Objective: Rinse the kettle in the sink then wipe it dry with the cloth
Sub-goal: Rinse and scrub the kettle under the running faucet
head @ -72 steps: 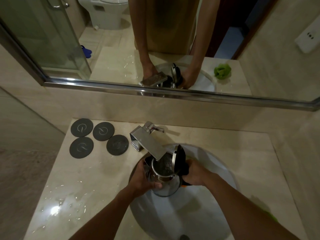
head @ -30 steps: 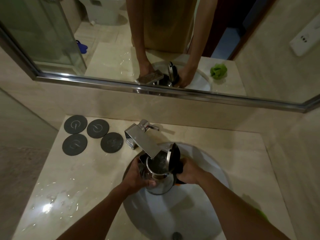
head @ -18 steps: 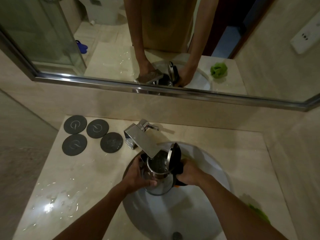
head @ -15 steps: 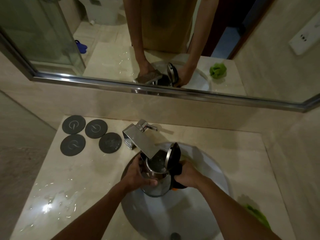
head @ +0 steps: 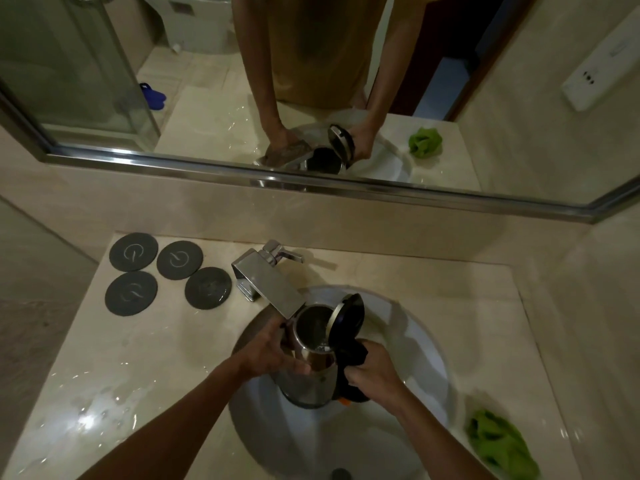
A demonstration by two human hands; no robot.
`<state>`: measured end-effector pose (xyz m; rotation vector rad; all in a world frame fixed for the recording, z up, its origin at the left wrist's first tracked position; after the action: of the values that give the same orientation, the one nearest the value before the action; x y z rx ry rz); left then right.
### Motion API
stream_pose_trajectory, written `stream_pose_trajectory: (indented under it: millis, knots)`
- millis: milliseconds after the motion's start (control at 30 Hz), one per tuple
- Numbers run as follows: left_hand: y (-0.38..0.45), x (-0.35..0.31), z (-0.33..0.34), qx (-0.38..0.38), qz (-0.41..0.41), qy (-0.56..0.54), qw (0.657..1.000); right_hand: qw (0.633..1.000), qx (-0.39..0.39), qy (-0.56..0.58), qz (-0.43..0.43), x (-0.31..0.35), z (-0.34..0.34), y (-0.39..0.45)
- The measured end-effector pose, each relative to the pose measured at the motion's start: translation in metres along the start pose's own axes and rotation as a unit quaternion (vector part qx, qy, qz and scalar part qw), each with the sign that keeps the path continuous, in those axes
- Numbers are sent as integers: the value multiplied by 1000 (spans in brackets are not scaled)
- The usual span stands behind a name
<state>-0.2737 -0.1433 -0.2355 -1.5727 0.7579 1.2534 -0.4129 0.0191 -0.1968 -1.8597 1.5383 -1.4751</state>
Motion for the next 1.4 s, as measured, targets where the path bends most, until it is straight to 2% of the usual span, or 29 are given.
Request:
stream_pose_trajectory:
  millis: [100,233,333,633,800,933,1100,1400]
  knots:
    - [-5,-9,10,-4,28,1,1000,1000,-18,6,-24,-8,-5,-9]
    - [-20,-25,21,-11,73,58,996,998,-38,-16,-53,-17,-10,-23]
    - [-37,-31,29,-30,71,72,994,996,-40,-30,-73,-17,-16,-37]
    - [-105,-79,43,-118,139,84,980,979,-34,-84,-181,5,-22,-90]
    - [-149,-103,36,-165,137,103,971,974,-23,-93,-207,21,-11,-116]
    - [-179,-119,19,-207,138,157,956,970,-22,-96,-221,36,5,-138]
    - [-212,-112,-15,-221,146,184,947,967,-21,-90,-236,54,44,-158]
    - [-249,-83,-78,-204,147,193,948,974,-21,-71,-213,67,121,-173]
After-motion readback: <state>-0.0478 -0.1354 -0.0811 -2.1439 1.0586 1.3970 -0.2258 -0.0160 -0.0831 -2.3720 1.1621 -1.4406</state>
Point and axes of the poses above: each hand's wrist, its own y-axis towards the middle knuckle, its own z-axis out of the palm, x = y × z, the point moved 6 cm from there along y, towards the middle knuckle, and after that the axes turned 15 degrees about z, right-handed, at the moved point
